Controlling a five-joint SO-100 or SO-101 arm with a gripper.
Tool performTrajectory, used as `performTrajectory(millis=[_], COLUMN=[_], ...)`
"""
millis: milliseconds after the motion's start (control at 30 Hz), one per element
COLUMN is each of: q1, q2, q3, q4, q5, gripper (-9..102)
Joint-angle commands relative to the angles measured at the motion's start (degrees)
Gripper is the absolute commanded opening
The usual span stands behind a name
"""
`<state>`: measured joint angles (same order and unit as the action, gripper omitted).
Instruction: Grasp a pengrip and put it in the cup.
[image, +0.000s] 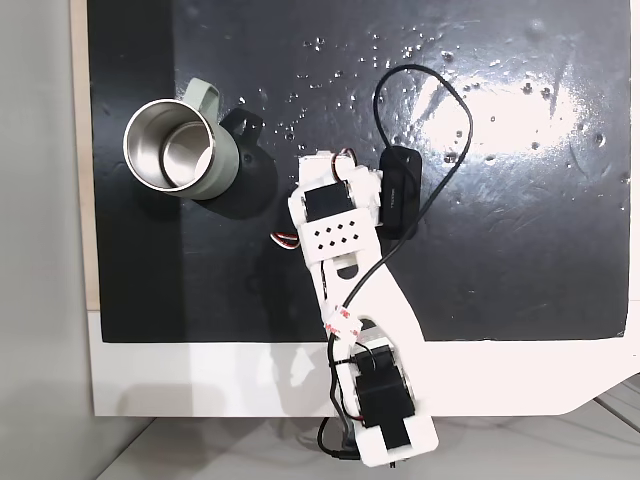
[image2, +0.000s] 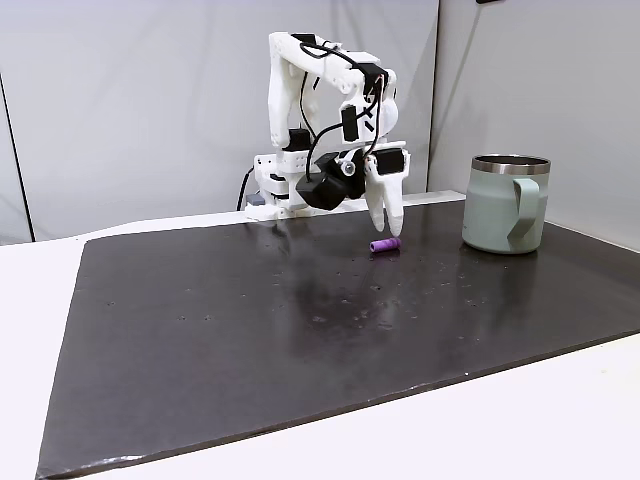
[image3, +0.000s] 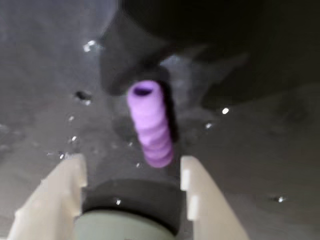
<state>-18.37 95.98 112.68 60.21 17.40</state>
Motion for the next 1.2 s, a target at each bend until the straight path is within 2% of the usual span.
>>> performTrajectory(millis=[0, 200, 300, 400, 533, 667, 933, 1167], q1=[-0.18, -0.35, -0.70, -1.58, -2.37, -3.08, -8.88, -13.54], q2=[-2.20, -8.09, -9.05, -9.40, -8.79, -2.99, 7.47, 7.29], q3=[-3.69, -5.45, -5.54, -5.54, -5.54, -5.98, -21.18, -32.17], q4=[0.79, 0.00, -1.14, -1.49, -1.76, -0.35, 11.60, 12.66], q5=[0.53, 0.44, 0.70, 0.70, -0.79, -1.49, -4.75, -2.81], gripper=[24, 22, 17, 6, 0, 0, 0, 0])
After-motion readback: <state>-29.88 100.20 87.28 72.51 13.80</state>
